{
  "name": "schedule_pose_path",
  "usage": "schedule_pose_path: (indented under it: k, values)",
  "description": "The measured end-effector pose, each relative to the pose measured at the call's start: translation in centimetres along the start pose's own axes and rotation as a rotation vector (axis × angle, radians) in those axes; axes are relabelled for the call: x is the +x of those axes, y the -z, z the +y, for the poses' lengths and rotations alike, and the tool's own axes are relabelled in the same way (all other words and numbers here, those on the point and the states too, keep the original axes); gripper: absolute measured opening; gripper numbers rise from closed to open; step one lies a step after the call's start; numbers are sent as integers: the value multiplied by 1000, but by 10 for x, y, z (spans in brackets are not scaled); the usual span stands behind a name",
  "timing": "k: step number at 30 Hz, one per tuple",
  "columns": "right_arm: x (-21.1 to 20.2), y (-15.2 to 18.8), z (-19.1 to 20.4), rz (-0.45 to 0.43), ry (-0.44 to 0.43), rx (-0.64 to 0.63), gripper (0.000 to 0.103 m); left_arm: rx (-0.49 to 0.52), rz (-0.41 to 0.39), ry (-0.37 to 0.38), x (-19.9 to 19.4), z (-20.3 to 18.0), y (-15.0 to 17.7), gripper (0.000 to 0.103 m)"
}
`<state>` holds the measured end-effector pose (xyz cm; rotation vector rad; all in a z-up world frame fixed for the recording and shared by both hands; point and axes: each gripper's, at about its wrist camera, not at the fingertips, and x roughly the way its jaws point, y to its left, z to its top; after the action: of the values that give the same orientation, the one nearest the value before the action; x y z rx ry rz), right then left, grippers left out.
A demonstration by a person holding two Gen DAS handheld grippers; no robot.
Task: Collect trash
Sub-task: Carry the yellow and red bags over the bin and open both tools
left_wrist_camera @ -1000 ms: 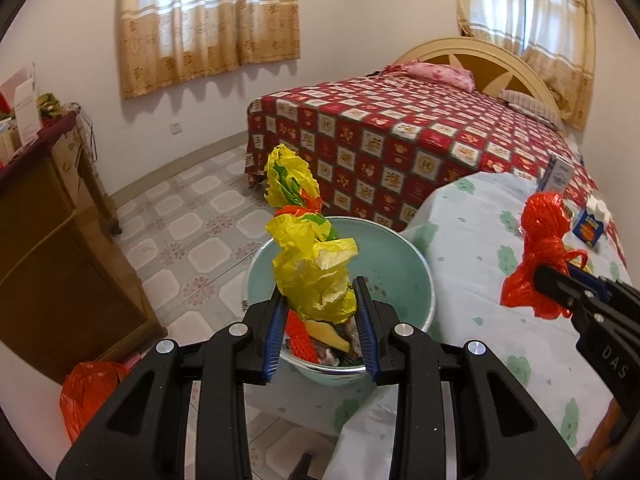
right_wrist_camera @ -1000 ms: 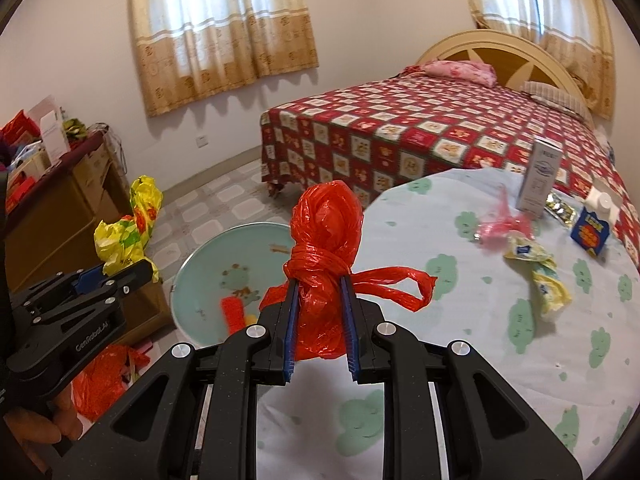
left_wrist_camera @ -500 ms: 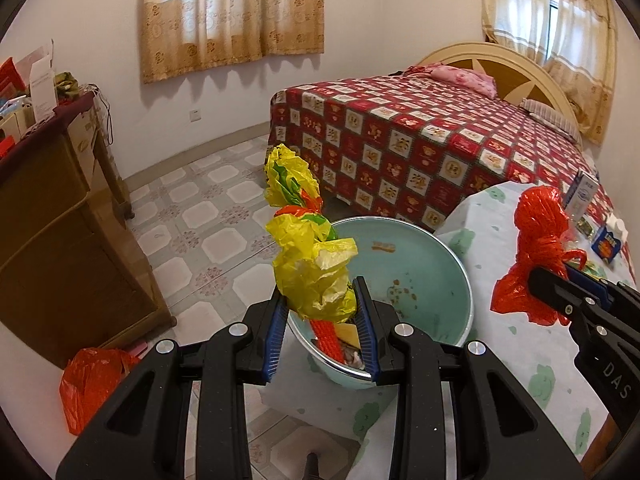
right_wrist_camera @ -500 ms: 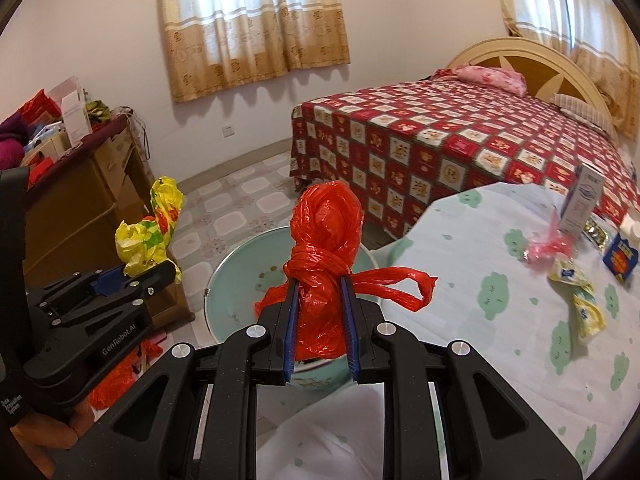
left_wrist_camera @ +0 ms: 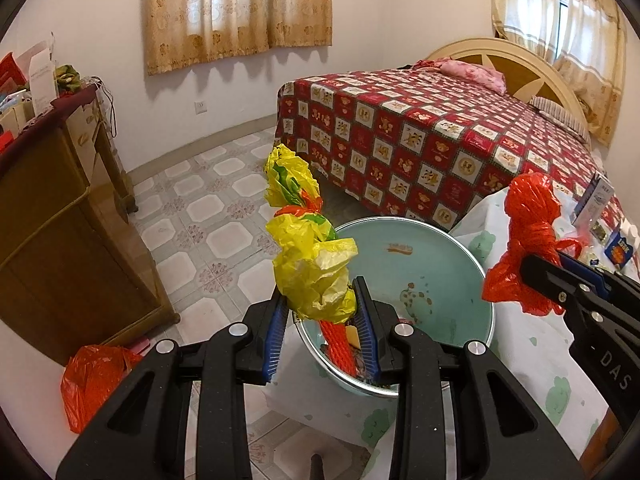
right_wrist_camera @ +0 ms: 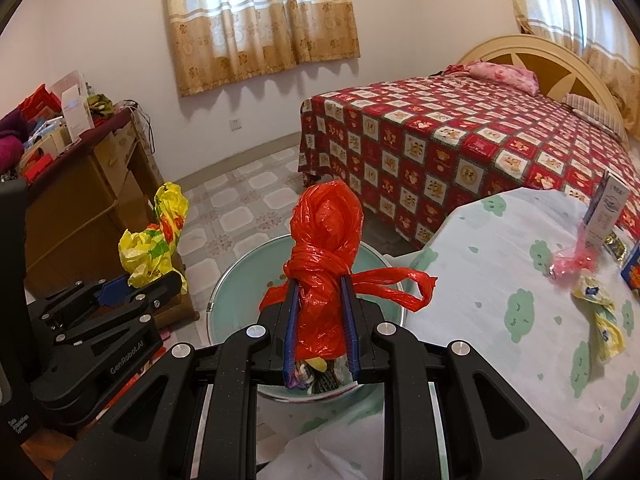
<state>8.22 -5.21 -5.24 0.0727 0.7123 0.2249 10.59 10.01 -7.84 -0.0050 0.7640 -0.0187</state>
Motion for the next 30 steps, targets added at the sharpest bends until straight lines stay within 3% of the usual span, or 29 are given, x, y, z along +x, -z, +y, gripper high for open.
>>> schedule_pose_path:
  k: [24,30]
  values:
    - [82,6,-28,180,28,28,21,34,118,46,65,-22,0,32]
    - [102,6,-29,223,-9,19,25,33,143,43,74,-21,5,32]
